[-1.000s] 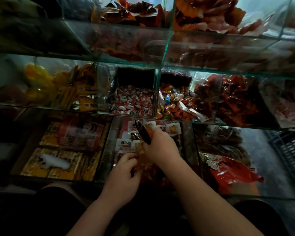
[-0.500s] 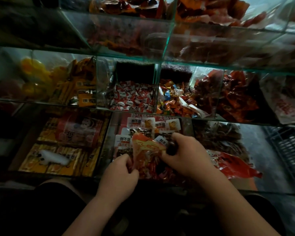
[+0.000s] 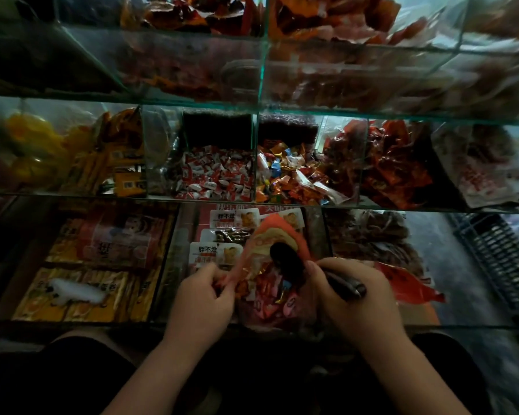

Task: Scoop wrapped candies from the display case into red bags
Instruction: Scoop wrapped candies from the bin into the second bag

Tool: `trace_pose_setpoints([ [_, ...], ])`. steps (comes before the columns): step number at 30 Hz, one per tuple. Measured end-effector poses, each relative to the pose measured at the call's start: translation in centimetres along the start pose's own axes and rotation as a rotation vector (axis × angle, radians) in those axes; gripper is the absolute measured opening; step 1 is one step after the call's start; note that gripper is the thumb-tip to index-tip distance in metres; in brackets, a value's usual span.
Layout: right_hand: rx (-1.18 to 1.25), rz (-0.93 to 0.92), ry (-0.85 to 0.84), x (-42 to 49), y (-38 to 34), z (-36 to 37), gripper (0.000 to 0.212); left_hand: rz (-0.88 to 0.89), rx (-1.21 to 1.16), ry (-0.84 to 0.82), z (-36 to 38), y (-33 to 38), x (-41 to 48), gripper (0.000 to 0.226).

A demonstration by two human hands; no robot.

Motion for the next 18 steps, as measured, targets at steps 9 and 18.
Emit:
trace_pose_setpoints([
  [9, 0.073, 0.169, -0.049, -2.0, 2.1, 3.2, 0.032, 0.058, 0.118, 0.064, -0.2, -0.3, -1.5, 0.027],
  [18, 0.553, 0.773, 0.135, -2.0, 3.1, 4.6, 0.041, 0.069, 0.003, 0.096, 0.8, -0.2, -1.9, 0.023],
])
Point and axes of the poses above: each hand's wrist, its own x-axis towards the middle knuckle, its own z-axis out of the palm, y = z × x, the point moved 1 cm from there along x, towards the middle knuckle, and after that the axes turned 5 degrees about z, right-handed, at the moved point
